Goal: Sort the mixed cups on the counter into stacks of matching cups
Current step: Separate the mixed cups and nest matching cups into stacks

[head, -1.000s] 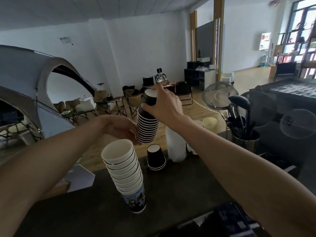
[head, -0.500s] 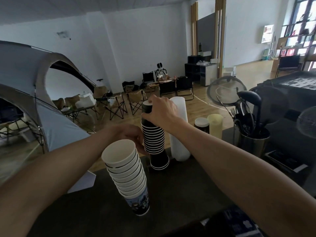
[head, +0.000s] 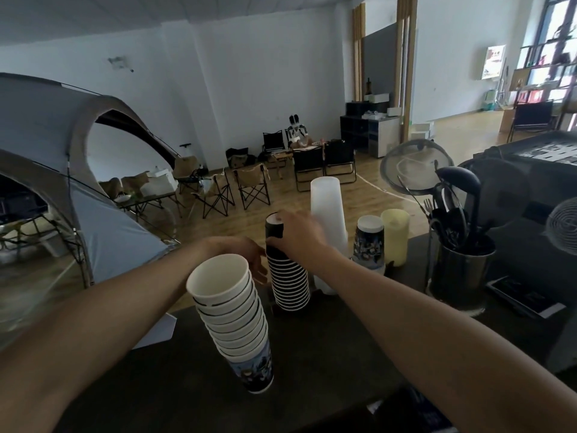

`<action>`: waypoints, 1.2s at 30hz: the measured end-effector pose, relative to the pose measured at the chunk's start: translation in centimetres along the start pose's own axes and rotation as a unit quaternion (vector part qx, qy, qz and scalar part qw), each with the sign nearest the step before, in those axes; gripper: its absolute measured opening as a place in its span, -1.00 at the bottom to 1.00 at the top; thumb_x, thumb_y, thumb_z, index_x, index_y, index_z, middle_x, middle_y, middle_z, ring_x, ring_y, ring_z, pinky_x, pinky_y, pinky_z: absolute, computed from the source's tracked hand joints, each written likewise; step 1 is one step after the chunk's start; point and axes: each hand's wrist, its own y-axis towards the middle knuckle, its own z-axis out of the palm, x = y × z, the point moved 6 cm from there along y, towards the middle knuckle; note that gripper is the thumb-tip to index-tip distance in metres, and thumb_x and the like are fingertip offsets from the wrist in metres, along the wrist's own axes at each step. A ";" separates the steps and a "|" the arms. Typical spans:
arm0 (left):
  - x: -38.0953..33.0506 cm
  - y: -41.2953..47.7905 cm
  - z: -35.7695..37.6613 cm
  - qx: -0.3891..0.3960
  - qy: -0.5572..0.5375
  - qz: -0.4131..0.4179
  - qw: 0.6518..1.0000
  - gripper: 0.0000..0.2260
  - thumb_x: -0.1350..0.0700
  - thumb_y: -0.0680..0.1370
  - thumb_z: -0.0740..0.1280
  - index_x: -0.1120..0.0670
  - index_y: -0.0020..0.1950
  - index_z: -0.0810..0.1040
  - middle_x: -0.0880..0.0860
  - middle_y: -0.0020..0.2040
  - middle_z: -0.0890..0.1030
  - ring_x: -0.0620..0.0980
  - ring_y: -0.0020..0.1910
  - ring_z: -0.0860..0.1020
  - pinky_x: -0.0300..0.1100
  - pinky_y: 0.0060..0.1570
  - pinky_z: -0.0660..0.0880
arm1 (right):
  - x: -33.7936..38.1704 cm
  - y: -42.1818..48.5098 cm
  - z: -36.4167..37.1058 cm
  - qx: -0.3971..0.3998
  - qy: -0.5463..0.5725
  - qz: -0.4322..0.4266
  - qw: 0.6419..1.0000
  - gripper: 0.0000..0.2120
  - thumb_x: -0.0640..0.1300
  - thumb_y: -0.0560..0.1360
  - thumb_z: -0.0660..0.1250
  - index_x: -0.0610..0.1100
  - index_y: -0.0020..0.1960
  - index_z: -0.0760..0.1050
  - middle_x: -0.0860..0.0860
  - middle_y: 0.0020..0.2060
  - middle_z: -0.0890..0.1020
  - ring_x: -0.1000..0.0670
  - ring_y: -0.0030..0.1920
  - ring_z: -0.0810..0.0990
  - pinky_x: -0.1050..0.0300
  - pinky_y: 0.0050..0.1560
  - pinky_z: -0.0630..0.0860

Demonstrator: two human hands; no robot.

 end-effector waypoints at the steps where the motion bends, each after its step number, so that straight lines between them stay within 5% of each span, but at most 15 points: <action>1: -1.1 -2.9 1.2 -0.015 -0.021 0.002 1.000 -0.67 0.37 0.57 0.26 0.10 0.29 0.45 0.24 0.12 0.60 0.25 0.30 0.52 0.22 0.32 0.41 | 0.0 0.0 0.0 0.000 -0.002 0.001 1.000 -0.51 0.05 0.48 0.42 -0.10 0.33 0.43 -0.09 0.21 0.53 -0.09 0.18 0.50 0.02 0.12 0.50; 7: -2.4 -6.9 1.4 0.000 -0.016 0.052 0.999 -0.54 0.28 0.63 0.23 0.19 0.52 0.22 0.29 0.29 0.56 0.21 0.28 0.55 0.14 0.34 0.43 | 0.4 -0.8 -2.4 -0.061 -0.005 -0.017 0.998 -0.59 0.03 0.50 0.39 -0.12 0.28 0.45 -0.08 0.19 0.52 -0.08 0.12 0.55 0.11 -0.02 0.45; 11: -2.6 -10.5 -0.3 -0.073 0.104 0.113 0.985 -0.56 0.16 0.59 0.33 0.13 0.47 0.38 0.10 0.22 0.64 0.04 0.16 0.63 0.05 0.27 0.52 | -0.8 -3.9 -5.0 -0.133 0.040 -0.034 0.990 -0.76 -0.01 0.54 0.31 -0.05 0.17 0.52 0.08 -0.03 0.60 0.06 -0.08 0.59 0.16 -0.13 0.51; 14: -2.6 -14.3 -1.4 -0.153 0.217 0.156 0.952 -0.64 -0.03 0.59 0.33 0.01 0.38 0.51 -0.02 0.30 0.57 -0.05 0.19 0.57 -0.09 0.19 0.54 | -2.9 -6.9 -2.4 -0.008 0.096 0.013 0.995 -0.71 -0.07 0.52 0.36 0.02 0.23 0.50 0.14 -0.09 0.61 0.16 -0.09 0.59 0.17 -0.03 0.57; 18: -2.6 -19.4 -2.0 -0.219 0.149 0.201 0.943 -0.68 -0.08 0.64 0.20 0.06 0.26 0.53 0.05 0.12 0.65 -0.03 0.01 0.64 -0.09 -0.03 0.60 | -3.2 -11.9 4.5 0.237 0.187 0.056 0.952 -0.27 -0.09 0.38 0.54 0.04 0.46 0.28 0.03 0.25 0.54 0.09 0.17 0.56 0.13 0.15 0.56; 21: -2.5 -22.7 -1.2 -0.246 0.170 0.254 0.920 -0.53 -0.38 0.52 0.16 -0.11 0.25 0.50 -0.07 0.18 0.60 -0.08 0.10 0.59 -0.01 0.13 0.53 | -1.8 -14.3 8.2 0.281 0.208 0.064 0.935 -0.03 -0.05 0.27 0.62 0.04 0.53 0.17 0.03 0.37 0.45 0.00 0.36 0.43 -0.02 0.33 0.45; 23: -1.6 -23.6 0.6 -0.203 0.238 0.253 0.915 -0.36 -0.49 0.38 0.24 -0.25 0.39 0.36 -0.14 0.28 0.47 -0.08 0.25 0.48 0.00 0.22 0.45 | -0.8 -15.2 10.2 0.275 0.222 0.066 0.933 -0.01 -0.06 0.20 0.65 0.01 0.50 0.21 0.04 0.35 0.47 -0.01 0.37 0.42 -0.04 0.36 0.41; 26: -0.3 -23.8 2.3 -0.197 0.319 0.220 0.901 -0.21 -0.37 0.31 0.45 -0.27 0.47 0.25 -0.15 0.30 0.39 -0.09 0.26 0.40 -0.07 0.20 0.42 | 0.1 -16.4 12.3 0.262 0.222 0.058 0.937 -0.08 -0.05 0.15 0.67 -0.02 0.42 0.33 0.05 0.30 0.54 0.01 0.32 0.48 0.02 0.32 0.45; 31: 0.5 -25.1 2.1 -0.201 0.287 0.252 0.902 -0.28 -0.35 0.21 0.51 -0.33 0.32 0.34 -0.13 0.25 0.47 -0.10 0.17 0.48 -0.06 0.11 0.54 | -1.1 -18.1 12.4 0.236 0.273 0.060 0.931 -0.18 -0.03 0.18 0.66 0.02 0.36 0.39 0.12 0.22 0.58 0.12 0.24 0.52 0.15 0.29 0.46; 36: -0.5 -27.3 -0.3 -0.175 0.225 0.293 0.913 -0.21 -0.23 0.12 0.63 -0.25 0.28 0.38 -0.12 0.18 0.55 -0.09 0.14 0.58 -0.03 0.08 0.61 | -5.3 -19.0 5.8 0.147 0.432 0.106 0.883 -0.32 -0.31 0.27 0.59 0.04 0.29 0.45 0.04 0.16 0.62 0.04 0.15 0.62 0.16 0.07 0.58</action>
